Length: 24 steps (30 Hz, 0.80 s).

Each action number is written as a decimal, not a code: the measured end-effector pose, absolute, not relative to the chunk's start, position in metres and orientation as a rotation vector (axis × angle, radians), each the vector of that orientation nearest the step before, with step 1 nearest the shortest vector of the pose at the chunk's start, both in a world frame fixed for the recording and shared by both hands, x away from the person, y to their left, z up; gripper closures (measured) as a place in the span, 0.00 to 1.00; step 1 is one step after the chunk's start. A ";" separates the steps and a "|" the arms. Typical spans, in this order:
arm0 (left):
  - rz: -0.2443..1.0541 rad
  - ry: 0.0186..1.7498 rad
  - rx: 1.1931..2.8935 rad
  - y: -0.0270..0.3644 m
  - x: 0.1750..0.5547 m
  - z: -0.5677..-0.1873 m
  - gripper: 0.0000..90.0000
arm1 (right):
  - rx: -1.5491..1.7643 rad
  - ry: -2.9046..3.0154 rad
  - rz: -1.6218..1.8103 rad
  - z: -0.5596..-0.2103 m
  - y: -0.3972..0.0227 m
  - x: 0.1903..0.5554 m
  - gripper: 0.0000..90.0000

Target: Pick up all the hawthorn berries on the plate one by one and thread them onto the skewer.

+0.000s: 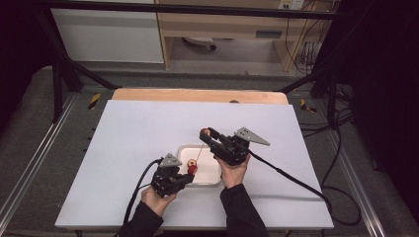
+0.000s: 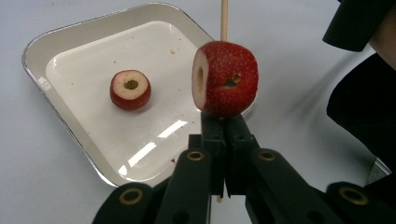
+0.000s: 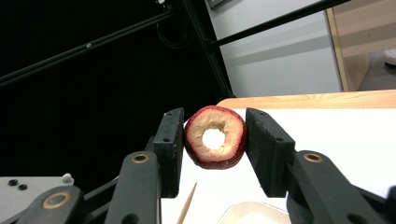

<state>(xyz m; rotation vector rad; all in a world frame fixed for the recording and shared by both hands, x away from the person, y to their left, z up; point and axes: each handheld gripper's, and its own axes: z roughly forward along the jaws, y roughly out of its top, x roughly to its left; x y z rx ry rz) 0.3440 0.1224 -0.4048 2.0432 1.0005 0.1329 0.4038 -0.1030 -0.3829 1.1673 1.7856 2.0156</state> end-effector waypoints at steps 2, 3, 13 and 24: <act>0.128 1.006 2.035 0.123 0.345 -0.405 0.98 | 1.167 1.790 2.016 -0.383 -0.103 0.404 0.66; 0.127 1.006 2.034 0.123 0.345 -0.404 0.98 | 1.167 1.791 2.015 -0.383 -0.103 0.404 0.66; 0.109 1.012 2.022 0.120 0.347 -0.404 0.98 | 1.162 1.796 2.011 -0.385 -0.102 0.403 0.66; 0.092 1.017 1.999 0.122 0.348 -0.403 0.98 | 1.148 1.798 2.006 -0.385 -0.102 0.403 0.66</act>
